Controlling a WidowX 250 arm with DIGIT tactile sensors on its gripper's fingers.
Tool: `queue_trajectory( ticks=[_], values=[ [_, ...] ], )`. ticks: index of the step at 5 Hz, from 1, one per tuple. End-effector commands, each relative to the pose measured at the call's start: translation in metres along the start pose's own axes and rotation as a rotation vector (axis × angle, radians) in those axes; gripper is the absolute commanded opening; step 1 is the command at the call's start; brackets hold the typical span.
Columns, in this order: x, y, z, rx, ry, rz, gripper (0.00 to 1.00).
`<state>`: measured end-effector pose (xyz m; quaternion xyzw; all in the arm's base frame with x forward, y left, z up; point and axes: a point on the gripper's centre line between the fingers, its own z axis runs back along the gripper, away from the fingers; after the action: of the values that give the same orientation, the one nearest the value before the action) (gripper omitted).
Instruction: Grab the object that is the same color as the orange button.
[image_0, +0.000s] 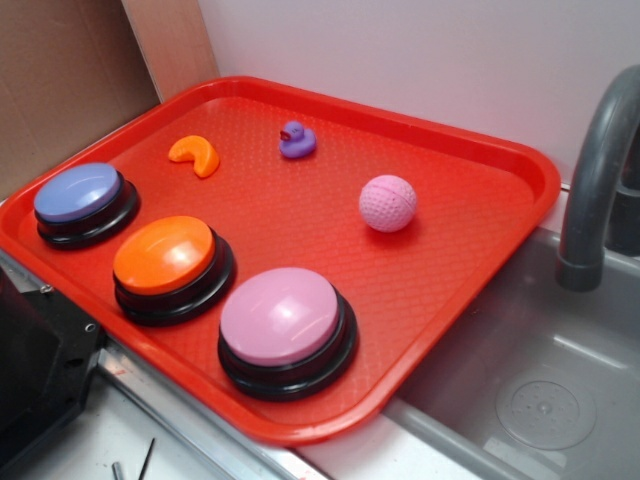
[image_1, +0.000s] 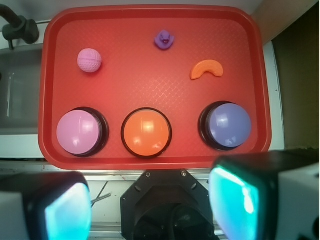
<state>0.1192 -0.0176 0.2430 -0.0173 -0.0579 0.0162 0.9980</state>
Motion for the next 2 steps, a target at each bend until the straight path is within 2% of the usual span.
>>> queue_trajectory(
  ticks=[1,2],
  values=[
    [0.0,0.0,0.0,0.0,0.0,0.0,1.0],
    [0.0051,0.0002,-0.0024,-0.001,0.012,0.022,1.0]
  ],
)
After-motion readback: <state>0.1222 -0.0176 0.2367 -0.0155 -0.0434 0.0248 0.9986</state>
